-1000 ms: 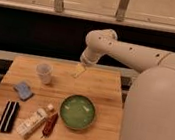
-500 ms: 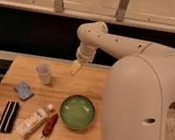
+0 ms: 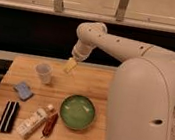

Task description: Place the ceramic cup in the ceramic bowl

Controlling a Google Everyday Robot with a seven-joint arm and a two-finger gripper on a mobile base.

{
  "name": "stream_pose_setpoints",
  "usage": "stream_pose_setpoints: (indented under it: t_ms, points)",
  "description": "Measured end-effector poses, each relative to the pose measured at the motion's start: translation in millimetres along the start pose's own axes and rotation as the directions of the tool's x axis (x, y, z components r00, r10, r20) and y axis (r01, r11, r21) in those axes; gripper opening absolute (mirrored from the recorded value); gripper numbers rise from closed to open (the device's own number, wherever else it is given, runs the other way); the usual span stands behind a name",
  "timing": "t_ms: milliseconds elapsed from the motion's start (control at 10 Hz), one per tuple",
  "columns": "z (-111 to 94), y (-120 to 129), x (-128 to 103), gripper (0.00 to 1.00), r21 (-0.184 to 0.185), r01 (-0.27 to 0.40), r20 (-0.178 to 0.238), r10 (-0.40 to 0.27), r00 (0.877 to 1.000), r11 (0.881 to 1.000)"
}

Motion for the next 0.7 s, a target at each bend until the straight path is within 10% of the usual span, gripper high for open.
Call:
stream_pose_setpoints:
  t_ms: [700]
  points:
    - [31.2,31.1,-76.5,0.8,-0.043,0.171,0.024,-0.17,0.985,0.984]
